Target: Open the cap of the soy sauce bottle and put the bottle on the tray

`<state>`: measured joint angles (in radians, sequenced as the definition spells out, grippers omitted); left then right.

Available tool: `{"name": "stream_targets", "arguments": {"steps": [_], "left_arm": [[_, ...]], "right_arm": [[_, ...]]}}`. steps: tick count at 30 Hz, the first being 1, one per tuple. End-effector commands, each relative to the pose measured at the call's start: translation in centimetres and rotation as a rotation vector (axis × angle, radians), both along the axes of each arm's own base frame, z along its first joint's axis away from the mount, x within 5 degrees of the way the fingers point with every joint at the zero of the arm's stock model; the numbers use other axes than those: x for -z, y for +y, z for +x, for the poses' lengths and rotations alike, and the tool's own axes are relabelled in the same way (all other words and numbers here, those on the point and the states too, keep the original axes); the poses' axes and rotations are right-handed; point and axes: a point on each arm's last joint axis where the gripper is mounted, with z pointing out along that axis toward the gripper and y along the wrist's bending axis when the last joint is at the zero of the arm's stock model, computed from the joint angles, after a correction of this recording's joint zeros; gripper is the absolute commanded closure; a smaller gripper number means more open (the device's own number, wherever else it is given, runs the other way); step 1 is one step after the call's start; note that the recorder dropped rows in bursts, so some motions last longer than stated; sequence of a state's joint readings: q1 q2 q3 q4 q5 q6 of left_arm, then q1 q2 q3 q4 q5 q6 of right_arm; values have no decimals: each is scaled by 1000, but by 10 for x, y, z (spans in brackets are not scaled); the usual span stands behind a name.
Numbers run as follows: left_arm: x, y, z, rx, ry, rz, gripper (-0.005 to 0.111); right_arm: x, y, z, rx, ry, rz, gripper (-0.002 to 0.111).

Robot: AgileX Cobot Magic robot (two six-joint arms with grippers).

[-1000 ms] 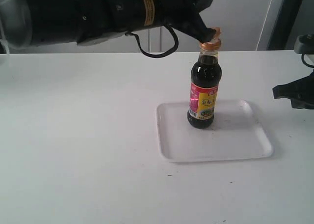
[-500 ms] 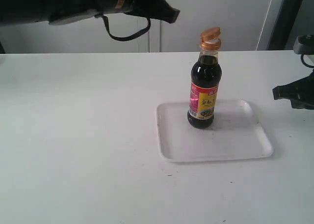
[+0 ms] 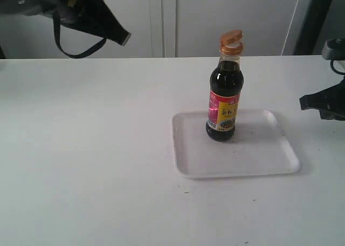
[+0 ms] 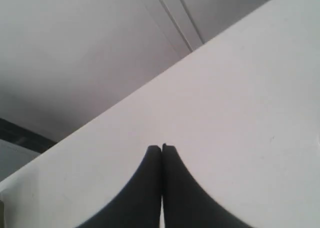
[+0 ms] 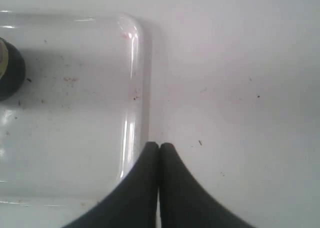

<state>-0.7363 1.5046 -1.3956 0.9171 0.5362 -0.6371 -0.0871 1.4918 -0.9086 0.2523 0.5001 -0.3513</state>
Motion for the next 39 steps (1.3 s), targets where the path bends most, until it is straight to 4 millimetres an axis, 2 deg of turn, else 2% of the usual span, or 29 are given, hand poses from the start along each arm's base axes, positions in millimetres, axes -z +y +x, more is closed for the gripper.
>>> {"name": "stream_targets", "arguments": {"steps": [1, 2, 7, 10, 14, 19, 23, 33, 39], "left_arm": [[-2, 15, -14, -54, 59, 32, 107], [-2, 18, -17, -61, 62, 36, 107], [-4, 59, -34, -156, 105, -17, 107], [0, 87, -44, -221, 120, -44, 107], [6, 112, -59, -289, 121, -76, 107], [15, 131, -81, -319, 110, -121, 107], [20, 140, -99, -311, 80, -170, 107], [29, 160, -143, -264, -27, -312, 107], [42, 167, -163, -215, -82, -382, 107]], "right_arm": [[2, 0, 0, -6, 9, -1, 108], [3, 0, -1, -7, 13, 0, 108], [2, 0, -1, -12, 15, -2, 108], [-10, 0, -4, -14, -41, -13, 108], [-25, 6, -10, -39, -97, -24, 108], [-43, 30, -18, -138, -173, -39, 108], [-60, 38, -30, -168, -237, -39, 108], [-88, 34, -85, -121, -508, -48, 108], [-94, 32, -124, -124, -610, -54, 108]]}}
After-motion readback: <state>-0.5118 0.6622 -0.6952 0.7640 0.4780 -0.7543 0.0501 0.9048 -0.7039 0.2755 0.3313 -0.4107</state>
